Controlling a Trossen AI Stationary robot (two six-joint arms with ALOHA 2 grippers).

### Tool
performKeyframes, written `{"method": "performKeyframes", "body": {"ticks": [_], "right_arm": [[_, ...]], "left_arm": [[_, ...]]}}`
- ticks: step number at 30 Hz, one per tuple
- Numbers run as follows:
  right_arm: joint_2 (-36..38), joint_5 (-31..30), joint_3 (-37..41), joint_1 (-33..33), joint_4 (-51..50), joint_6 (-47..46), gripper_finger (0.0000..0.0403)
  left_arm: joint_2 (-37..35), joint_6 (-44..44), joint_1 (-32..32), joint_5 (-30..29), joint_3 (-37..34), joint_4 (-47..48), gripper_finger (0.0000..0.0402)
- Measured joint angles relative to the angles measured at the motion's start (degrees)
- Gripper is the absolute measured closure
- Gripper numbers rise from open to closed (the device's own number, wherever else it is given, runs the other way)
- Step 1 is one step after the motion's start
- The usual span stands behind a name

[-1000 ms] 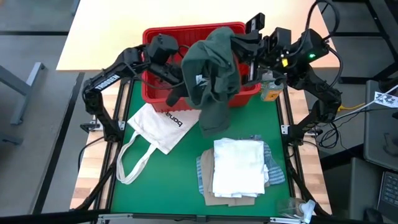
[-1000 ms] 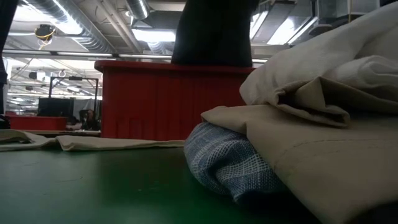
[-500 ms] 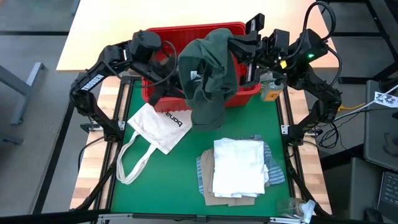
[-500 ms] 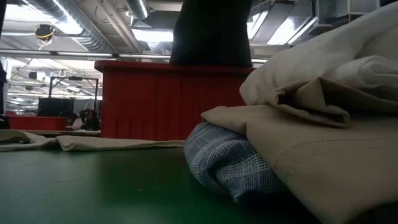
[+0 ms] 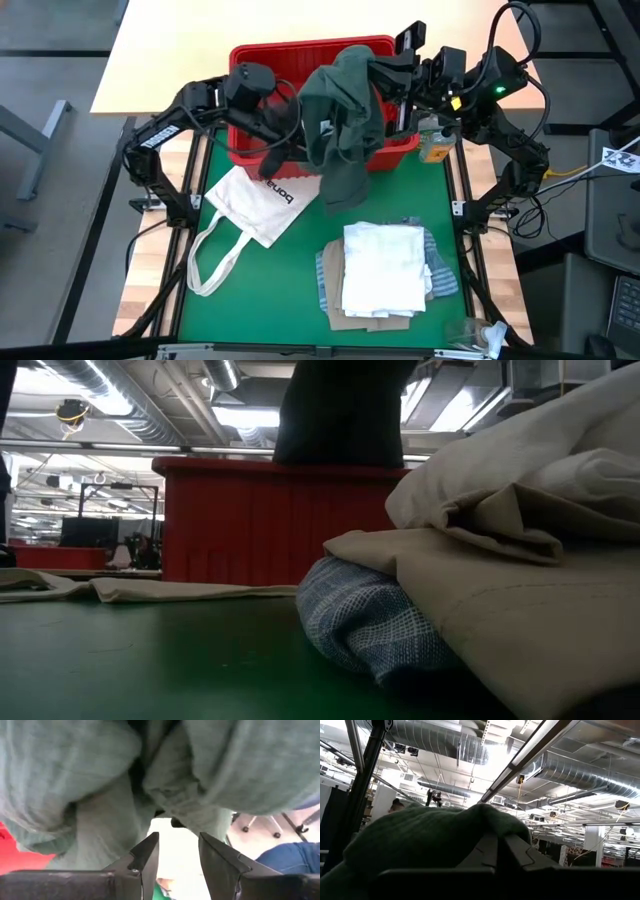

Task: Fold Laundry from Bin
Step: Remove the green shirt from the red bin

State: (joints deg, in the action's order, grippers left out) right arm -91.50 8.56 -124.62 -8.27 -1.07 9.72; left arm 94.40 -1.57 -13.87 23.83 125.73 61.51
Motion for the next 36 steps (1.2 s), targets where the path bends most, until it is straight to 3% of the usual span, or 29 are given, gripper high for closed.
{"method": "performKeyframes", "body": {"ticks": [16, 30, 36], "right_arm": [[0.00, 0.02, 0.00, 0.00, 0.12, 0.00, 0.0398], [0.00, 0.09, 0.00, 0.00, 0.12, 0.01, 0.0398], [0.00, 0.11, 0.00, 0.02, 0.07, 0.02, 0.0398]], "left_arm": [[2.77, 4.89, -1.44, -1.84, 0.00, -7.75, 0.0269], [4.03, 7.11, -2.58, 5.59, -0.02, -17.02, 0.0269], [4.78, 6.20, -2.47, 5.56, 0.00, -18.48, 0.0282]]}}
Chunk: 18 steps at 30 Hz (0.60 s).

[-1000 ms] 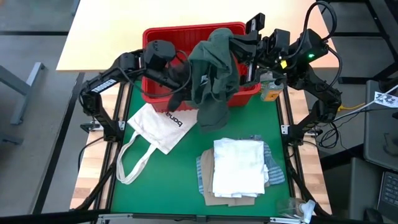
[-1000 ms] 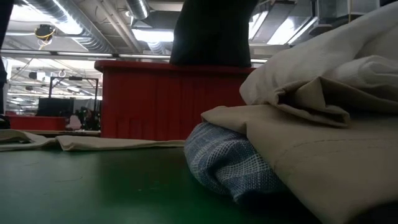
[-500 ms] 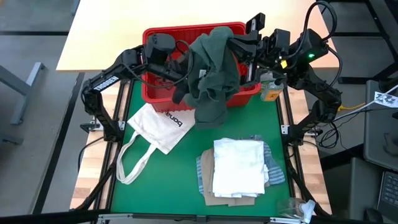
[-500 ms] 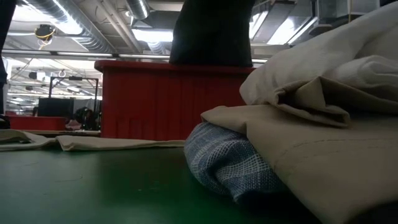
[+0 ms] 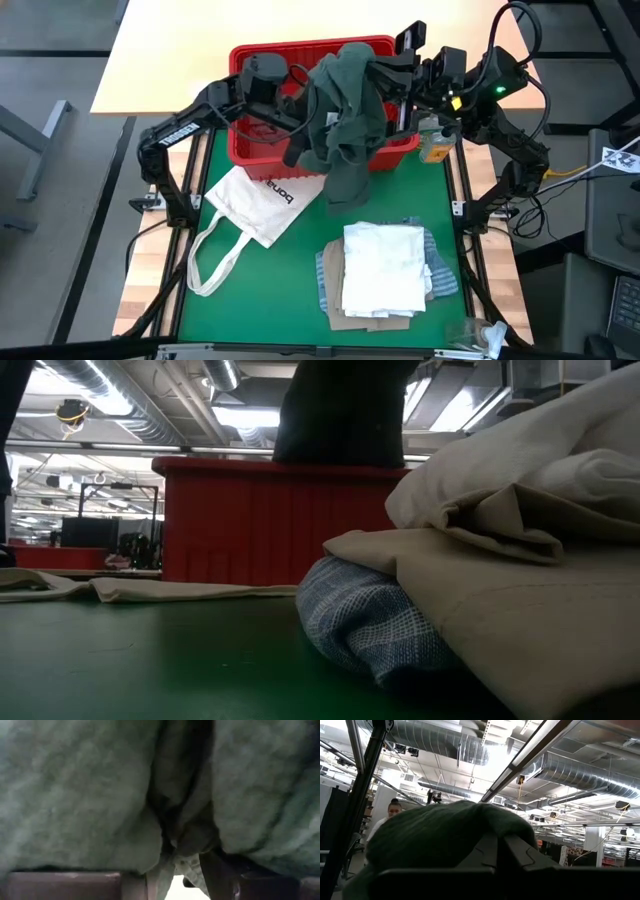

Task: Fold Laundry from Bin
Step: Remove the green shirt from the red bin

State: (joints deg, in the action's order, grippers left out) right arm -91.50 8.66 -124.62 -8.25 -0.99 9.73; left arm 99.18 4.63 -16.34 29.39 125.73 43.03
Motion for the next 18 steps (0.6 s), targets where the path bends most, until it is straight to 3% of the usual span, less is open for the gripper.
{"method": "performKeyframes", "body": {"ticks": [9, 14, 18], "right_arm": [[0.00, 0.00, 0.00, 0.00, 0.02, 0.00, 0.0397], [0.00, 5.27, 0.00, 0.00, 0.02, -3.60, 0.0397], [0.30, 13.20, 0.00, 0.05, 0.05, -8.95, 0.0397]], "left_arm": [[-0.78, 1.54, 0.00, -0.02, 0.00, 0.00, 0.0390], [-4.70, 4.30, -0.31, -0.15, 0.00, 1.46, 0.0398], [-10.74, 4.28, 0.00, -4.78, 0.00, 3.61, 0.0399]]}}
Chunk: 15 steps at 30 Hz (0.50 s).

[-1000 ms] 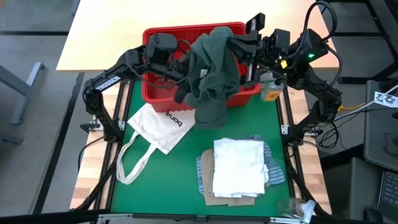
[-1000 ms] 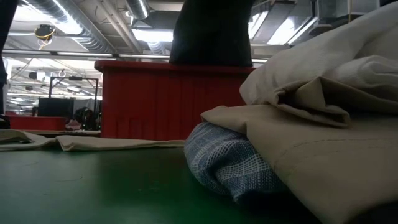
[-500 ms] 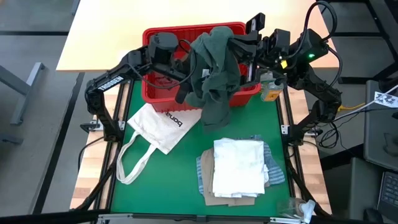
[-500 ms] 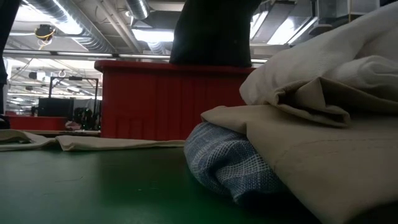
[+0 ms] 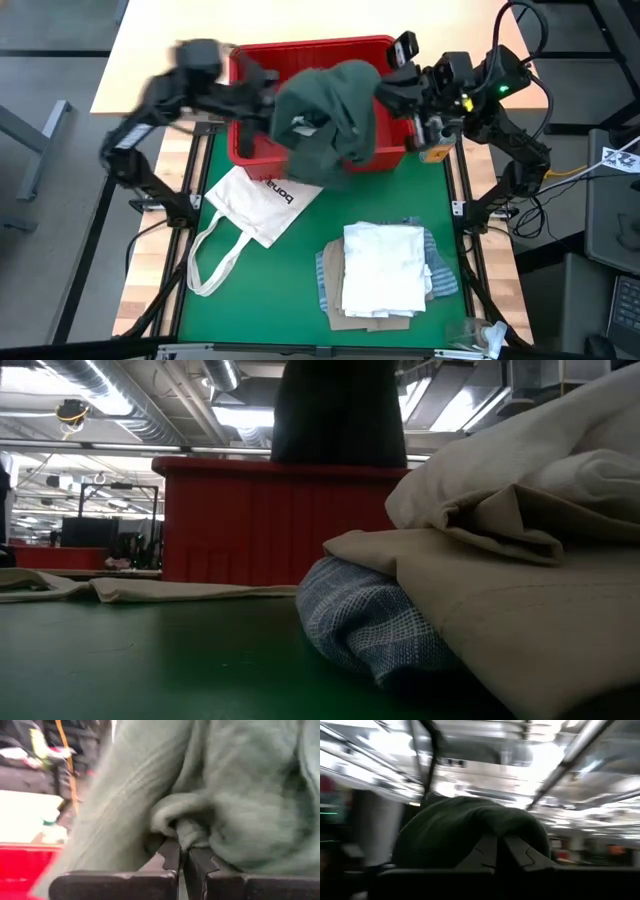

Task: Fold Laundry from Bin
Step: Remove the green shirt from the red bin

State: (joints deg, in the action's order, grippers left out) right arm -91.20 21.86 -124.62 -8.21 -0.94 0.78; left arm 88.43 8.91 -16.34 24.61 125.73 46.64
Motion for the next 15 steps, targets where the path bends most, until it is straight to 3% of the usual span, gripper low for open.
{"method": "performKeyframes", "body": {"ticks": [5, 11, 15], "right_arm": [[-0.50, 8.29, 0.00, 0.90, 1.79, -9.17, 0.0397], [-4.78, 7.29, 0.02, 7.22, 9.86, -10.98, 0.0398], [-7.82, 4.20, 0.07, 10.98, 16.00, -10.63, 0.0398]], "left_arm": [[-7.79, -0.02, 1.80, -8.55, 0.07, 0.26, 0.0400], [-15.09, -1.43, 3.51, -18.31, 0.10, -0.02, 0.0401], [-17.97, -1.99, 3.52, -20.70, 0.11, -0.05, 0.0401]]}}
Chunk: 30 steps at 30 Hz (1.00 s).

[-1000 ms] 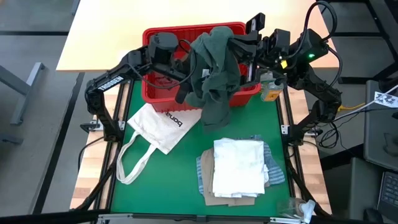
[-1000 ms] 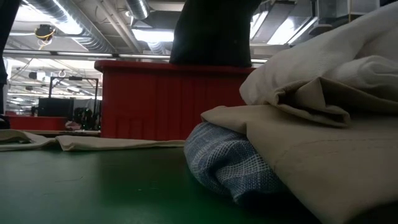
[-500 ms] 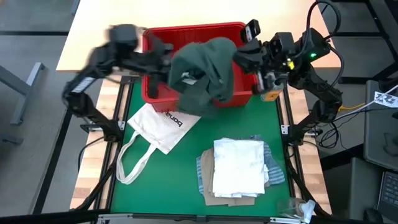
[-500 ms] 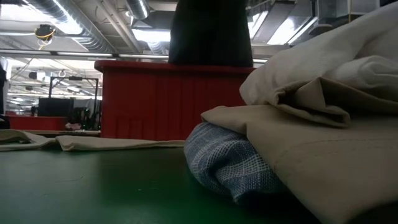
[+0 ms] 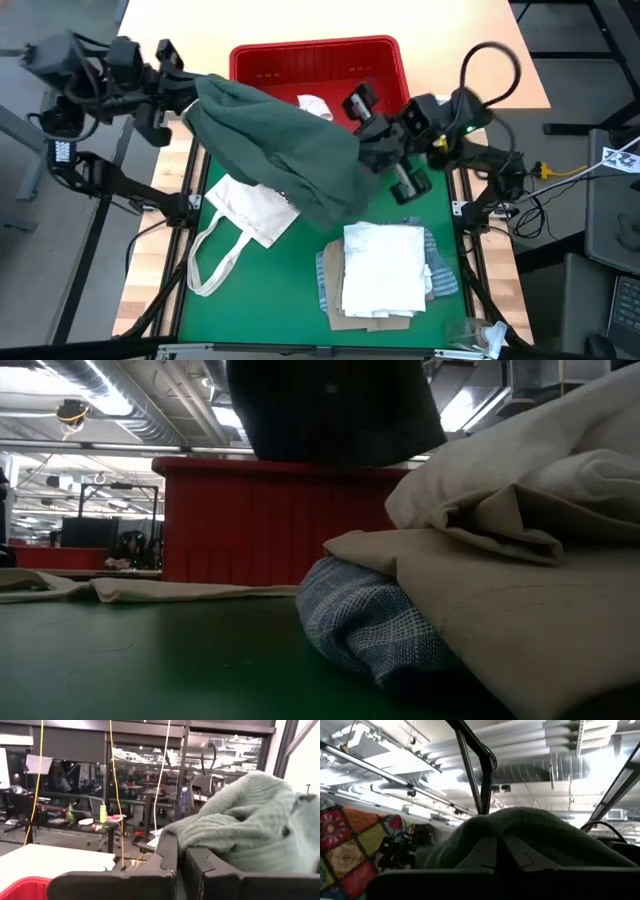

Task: Fold Laundry from Bin
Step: Remove the green shirt from the red bin

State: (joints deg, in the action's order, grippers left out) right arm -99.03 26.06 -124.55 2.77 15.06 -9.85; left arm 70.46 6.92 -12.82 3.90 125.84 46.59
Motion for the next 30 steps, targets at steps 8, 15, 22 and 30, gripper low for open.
{"method": "performKeyframes", "body": {"ticks": [8, 15, 22, 30], "right_arm": [[-7.24, -4.37, -0.02, 5.71, 16.35, 0.03, 0.0398], [-11.52, -9.26, -0.02, 9.88, 25.71, 1.84, 0.0398], [-14.23, -9.03, -0.04, 11.50, 19.66, 2.51, 0.0398], [-14.38, -8.60, -0.09, 12.13, 5.71, -15.37, 0.0398]], "left_arm": [[-2.17, -3.39, 0.00, 3.49, -0.04, -3.30, 0.0401], [-2.92, -7.07, 0.02, 7.66, -0.13, -9.25, 0.0401], [-5.74, -14.20, 0.02, 9.04, 1.03, -7.37, 0.0401], [-7.11, -16.47, -0.02, 7.98, 1.09, 3.32, 0.0402]]}}
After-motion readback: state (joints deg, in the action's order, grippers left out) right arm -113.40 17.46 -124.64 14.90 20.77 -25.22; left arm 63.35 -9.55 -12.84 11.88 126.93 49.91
